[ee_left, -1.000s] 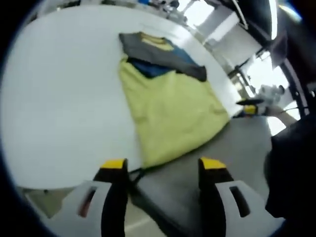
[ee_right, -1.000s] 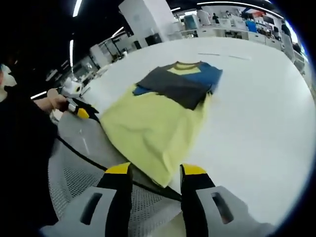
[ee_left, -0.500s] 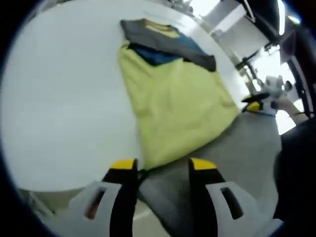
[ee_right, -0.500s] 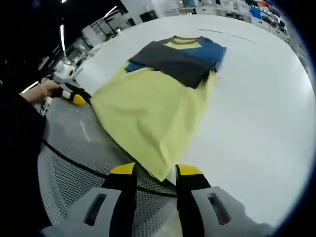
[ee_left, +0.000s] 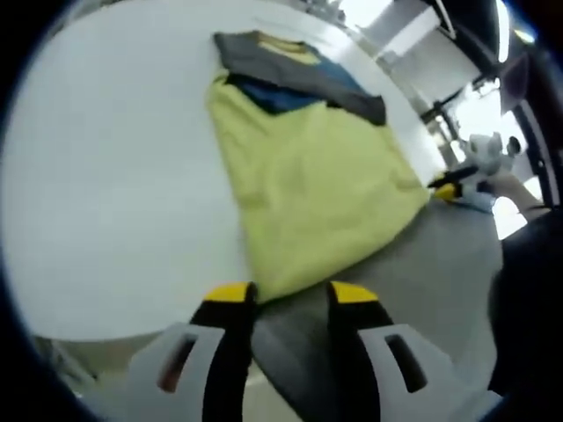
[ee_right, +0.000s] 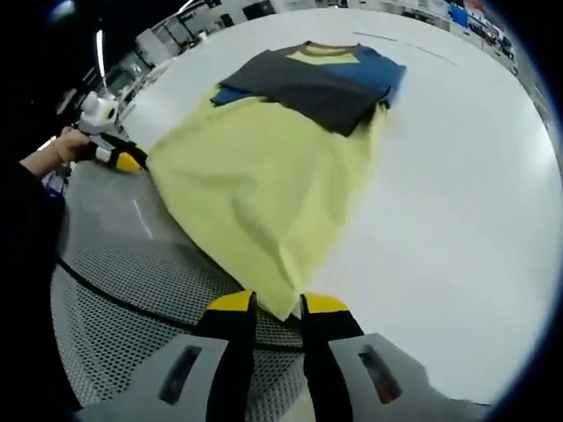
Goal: Fold the garment on the visible template until the final outline fits inside the template.
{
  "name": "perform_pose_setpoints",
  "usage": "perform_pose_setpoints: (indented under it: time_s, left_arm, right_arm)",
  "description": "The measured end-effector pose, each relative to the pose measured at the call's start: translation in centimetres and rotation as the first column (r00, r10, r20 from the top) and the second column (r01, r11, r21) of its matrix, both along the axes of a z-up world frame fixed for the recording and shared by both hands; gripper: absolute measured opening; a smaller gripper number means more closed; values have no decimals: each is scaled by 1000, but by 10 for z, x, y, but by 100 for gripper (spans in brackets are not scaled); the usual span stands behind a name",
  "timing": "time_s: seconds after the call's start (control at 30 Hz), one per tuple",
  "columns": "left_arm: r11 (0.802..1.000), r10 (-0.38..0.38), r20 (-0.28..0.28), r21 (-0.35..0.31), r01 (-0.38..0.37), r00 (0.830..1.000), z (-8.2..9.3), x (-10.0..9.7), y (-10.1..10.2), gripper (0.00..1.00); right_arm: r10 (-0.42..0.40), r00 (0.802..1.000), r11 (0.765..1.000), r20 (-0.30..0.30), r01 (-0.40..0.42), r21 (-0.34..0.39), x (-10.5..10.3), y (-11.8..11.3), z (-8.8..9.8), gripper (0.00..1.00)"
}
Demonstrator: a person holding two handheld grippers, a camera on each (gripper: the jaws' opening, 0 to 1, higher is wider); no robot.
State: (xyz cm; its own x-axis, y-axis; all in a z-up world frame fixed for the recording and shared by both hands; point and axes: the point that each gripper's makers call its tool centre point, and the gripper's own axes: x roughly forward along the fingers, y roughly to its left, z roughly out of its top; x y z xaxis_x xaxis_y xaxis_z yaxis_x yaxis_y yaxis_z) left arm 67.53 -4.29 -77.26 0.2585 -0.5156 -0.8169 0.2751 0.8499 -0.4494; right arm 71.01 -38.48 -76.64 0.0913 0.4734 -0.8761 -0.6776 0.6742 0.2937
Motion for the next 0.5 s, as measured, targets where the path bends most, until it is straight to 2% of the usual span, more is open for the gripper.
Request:
perform_pose_setpoints:
  time_s: [0.23,0.43,0.5]
  left_arm:
    - [1000,2,-1,7,-2,1000,-1,1,-1,27]
    - [1000,4,0,29,-4,1000,-3,2,1,22]
    - [999,9,-1,37,-9,1000,-3,2,1,19]
  right_arm:
    - [-2,1000,999,-8,2,-36,-1,-1,-9,19]
    - [7,1000,998,-14,-7,-60,-6,1,-19,14]
    - [0,1000,998,2,0,-62,-3,0,-18,10]
